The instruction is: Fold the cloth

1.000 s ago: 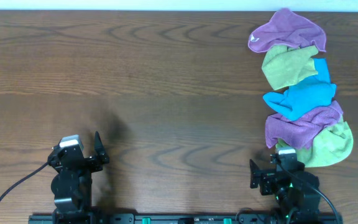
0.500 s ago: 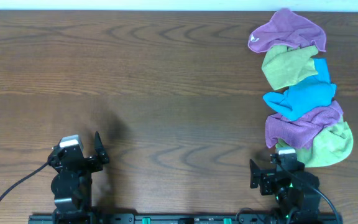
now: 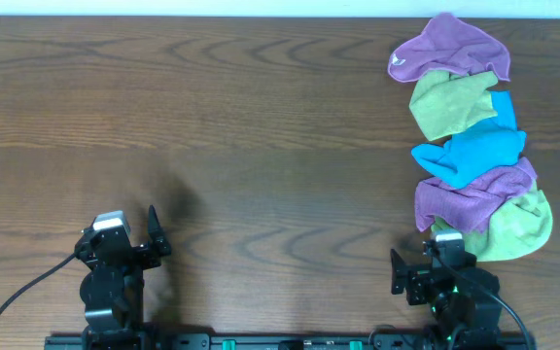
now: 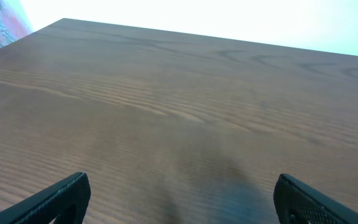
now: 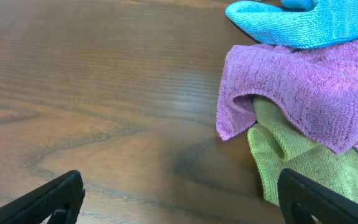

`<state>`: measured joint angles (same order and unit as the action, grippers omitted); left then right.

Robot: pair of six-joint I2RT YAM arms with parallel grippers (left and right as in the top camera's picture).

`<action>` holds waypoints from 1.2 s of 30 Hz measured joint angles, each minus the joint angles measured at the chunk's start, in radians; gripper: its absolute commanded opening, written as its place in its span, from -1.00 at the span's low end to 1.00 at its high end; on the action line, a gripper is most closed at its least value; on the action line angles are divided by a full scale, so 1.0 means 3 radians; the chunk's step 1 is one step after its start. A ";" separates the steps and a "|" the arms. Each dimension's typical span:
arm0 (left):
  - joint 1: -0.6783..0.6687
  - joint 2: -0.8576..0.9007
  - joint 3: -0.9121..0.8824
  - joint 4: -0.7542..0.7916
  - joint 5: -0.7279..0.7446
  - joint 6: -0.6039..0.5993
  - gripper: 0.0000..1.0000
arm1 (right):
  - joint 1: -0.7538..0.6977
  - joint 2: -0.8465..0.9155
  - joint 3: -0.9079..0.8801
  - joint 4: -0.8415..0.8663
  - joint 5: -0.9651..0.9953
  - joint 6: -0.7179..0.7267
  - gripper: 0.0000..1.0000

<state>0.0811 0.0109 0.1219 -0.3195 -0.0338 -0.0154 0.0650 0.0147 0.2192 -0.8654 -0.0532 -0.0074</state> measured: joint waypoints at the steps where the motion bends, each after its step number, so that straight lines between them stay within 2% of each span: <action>1: 0.0000 0.0000 0.0000 0.0000 0.0000 0.0000 0.91 | 0.0000 0.0000 0.0000 0.0000 0.0000 0.0000 0.99; 25: 0.0000 -0.0001 0.0000 0.0000 0.0000 0.0000 0.91 | 0.0000 0.0000 -0.0001 0.0045 0.0000 0.0000 0.98; 29: 0.0000 -0.0001 0.0000 -0.0001 0.0000 0.0000 0.91 | 0.0000 0.0001 -0.0024 0.0841 0.0041 -0.0001 0.99; 30: 0.0000 -0.0001 0.0000 0.0003 0.0000 0.0000 0.91 | 0.0000 -0.0001 -0.0023 0.1314 0.0055 0.0014 0.98; 33: 0.0000 -0.0001 0.0000 0.0001 0.0000 0.0001 0.91 | 0.0000 -0.0010 -0.0017 0.1823 0.0076 0.0256 0.98; 36: 0.0000 -0.0001 0.0000 0.0001 0.0000 0.0000 0.91 | 0.0000 -0.0010 -0.0018 0.2043 0.0186 0.0449 0.99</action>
<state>0.0811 0.0105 0.1219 -0.3191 -0.0338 -0.0154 0.0650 0.0116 0.2138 -0.2523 0.0025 0.1272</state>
